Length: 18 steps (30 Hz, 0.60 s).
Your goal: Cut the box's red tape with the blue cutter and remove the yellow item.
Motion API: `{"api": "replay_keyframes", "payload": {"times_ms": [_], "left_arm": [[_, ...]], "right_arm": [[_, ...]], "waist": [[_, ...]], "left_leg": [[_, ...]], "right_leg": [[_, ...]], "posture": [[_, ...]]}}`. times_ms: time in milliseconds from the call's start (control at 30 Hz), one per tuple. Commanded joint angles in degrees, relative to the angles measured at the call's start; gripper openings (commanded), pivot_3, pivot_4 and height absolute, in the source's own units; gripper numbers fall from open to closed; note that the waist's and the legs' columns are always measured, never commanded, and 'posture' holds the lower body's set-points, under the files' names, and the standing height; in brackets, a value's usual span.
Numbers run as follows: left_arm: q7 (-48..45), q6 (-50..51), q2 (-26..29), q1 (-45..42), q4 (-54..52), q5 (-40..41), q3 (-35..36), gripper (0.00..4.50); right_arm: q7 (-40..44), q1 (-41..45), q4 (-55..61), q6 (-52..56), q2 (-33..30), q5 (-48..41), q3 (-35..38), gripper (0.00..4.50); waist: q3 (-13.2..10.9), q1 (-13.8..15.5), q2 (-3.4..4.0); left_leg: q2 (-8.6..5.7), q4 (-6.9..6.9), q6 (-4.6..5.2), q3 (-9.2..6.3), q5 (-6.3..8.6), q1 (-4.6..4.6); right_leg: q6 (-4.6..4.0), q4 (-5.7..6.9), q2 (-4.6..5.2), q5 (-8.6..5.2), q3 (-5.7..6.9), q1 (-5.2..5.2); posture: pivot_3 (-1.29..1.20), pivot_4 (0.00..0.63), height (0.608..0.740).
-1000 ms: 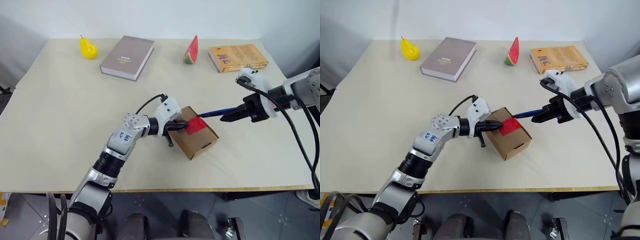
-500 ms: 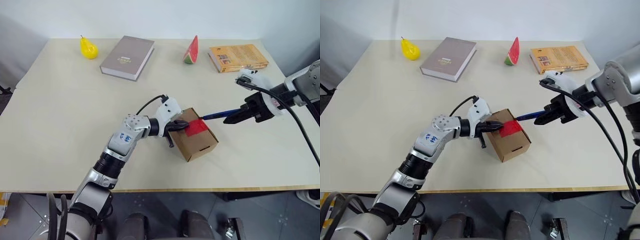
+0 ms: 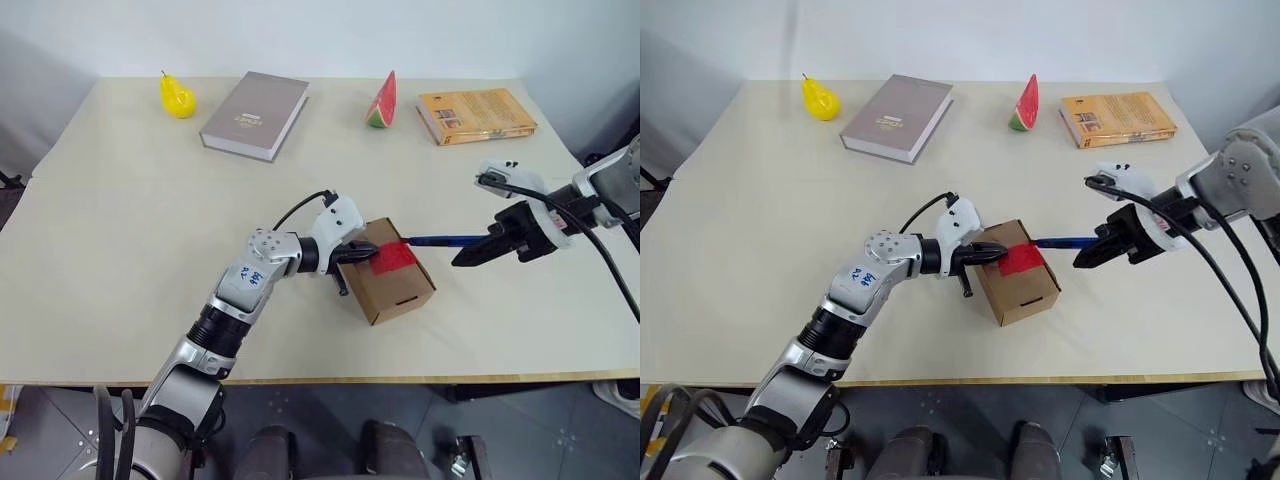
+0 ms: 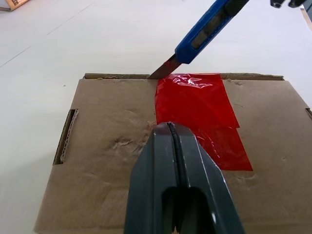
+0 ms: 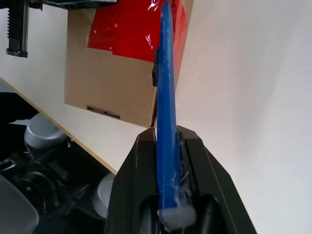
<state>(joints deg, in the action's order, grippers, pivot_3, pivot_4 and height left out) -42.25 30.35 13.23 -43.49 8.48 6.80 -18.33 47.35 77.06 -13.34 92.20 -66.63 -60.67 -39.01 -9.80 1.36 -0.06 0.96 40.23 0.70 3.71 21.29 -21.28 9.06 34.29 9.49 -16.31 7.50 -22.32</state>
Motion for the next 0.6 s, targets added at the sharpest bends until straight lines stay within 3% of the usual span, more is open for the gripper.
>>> {"api": "replay_keyframes", "payload": {"times_ms": [33,367,600], "left_arm": [[-0.9,2.4,1.4,3.8,4.2,-3.9,-5.3,0.0],[-1.2,2.8,1.5,4.4,3.7,-4.2,-5.7,0.0],[-1.2,3.2,1.4,4.9,3.2,-4.3,-6.0,0.0]], "right_arm": [[-6.8,2.2,-4.3,0.3,0.7,-10.6,-0.6,0.15],[-28.1,5.1,-6.3,0.3,-1.8,-41.4,-8.3,0.15],[-37.7,4.3,-3.7,0.3,-5.3,-51.9,-10.7,0.15]], "waist": [[0.0,0.0,0.0],[0.0,0.0,0.01],[0.0,0.1,0.01]], "left_leg": [[0.0,0.0,0.0,0.0,0.0,0.0],[0.04,-0.01,0.0,0.01,0.0,-0.01],[0.05,-0.02,0.01,0.02,0.01,-0.06]], "right_leg": [[0.0,-0.01,0.0,0.0,0.0,0.0],[-0.03,-0.03,0.0,-0.01,0.02,-0.01],[-0.04,-0.13,0.0,-0.01,0.04,-0.02]], "posture": [[0.0,0.15,0.74],[0.0,0.15,0.74],[0.0,0.15,0.74]]}}
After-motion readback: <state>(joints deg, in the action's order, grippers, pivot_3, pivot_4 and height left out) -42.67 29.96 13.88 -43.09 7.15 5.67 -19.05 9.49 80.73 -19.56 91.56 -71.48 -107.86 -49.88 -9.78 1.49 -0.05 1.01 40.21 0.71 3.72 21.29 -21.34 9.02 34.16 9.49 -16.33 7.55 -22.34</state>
